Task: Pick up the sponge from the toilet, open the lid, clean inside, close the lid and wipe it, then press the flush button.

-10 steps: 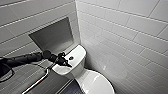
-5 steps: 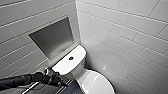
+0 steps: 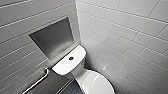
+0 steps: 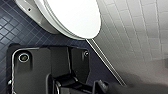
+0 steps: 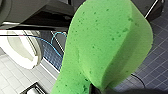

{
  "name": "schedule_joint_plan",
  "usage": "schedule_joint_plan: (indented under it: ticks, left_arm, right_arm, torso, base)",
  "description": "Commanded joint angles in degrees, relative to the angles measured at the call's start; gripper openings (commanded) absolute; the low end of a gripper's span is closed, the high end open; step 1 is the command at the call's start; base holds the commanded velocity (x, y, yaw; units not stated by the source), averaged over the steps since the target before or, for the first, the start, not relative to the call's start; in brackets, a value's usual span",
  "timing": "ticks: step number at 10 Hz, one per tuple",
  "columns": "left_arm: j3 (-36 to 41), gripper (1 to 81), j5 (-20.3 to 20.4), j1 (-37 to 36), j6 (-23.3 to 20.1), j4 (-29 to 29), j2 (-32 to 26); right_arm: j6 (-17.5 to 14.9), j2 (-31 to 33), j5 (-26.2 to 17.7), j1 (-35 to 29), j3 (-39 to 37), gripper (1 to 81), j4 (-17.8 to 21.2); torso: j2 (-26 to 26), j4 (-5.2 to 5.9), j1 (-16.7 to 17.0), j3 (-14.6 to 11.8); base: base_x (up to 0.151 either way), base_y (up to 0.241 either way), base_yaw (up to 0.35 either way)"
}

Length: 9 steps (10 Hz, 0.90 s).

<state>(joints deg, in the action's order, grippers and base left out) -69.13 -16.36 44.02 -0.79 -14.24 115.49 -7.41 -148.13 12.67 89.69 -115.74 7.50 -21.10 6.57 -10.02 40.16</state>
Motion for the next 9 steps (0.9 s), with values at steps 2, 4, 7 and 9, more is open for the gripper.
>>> schedule_joint_plan:
  ticks: [2, 4, 7, 9]
  left_arm:
    - [-15.07, 1.0, 12.84, 26.59, -0.53, 10.81, 13.72]
    - [-21.48, 1.0, 12.76, 30.02, -0.61, 11.07, 18.29]
    - [-32.25, 1.0, 12.15, 33.02, -2.01, 11.25, 25.99]
    - [-35.36, 1.0, 11.79, 34.43, -2.11, 11.25, 28.56]
  right_arm:
    - [0.12, -0.62, -4.93, 0.89, -2.2, 1.0, 0.41]
    - [0.03, -2.46, -4.93, 0.72, -4.05, 1.0, 0.24]
    - [0.11, -3.69, -4.94, 0.81, -6.06, 1.0, 0.06]
    - [0.03, -3.78, -5.02, 0.98, -6.33, 1.0, -0.03]
  torso:
    - [-0.02, 0.0, 0.0, -0.02]
    - [-0.02, 0.0, 0.02, -4.18]
    - [-0.06, 0.0, 0.05, -8.36]
    - [-0.09, 0.0, 0.09, -11.43]
  base:
    - [0.0, 0.0, 0.0]
    - [0.0, 0.0, 0.0]
    - [0.0, 0.0, 0.0]
    - [0.0, 0.0, 0.0]
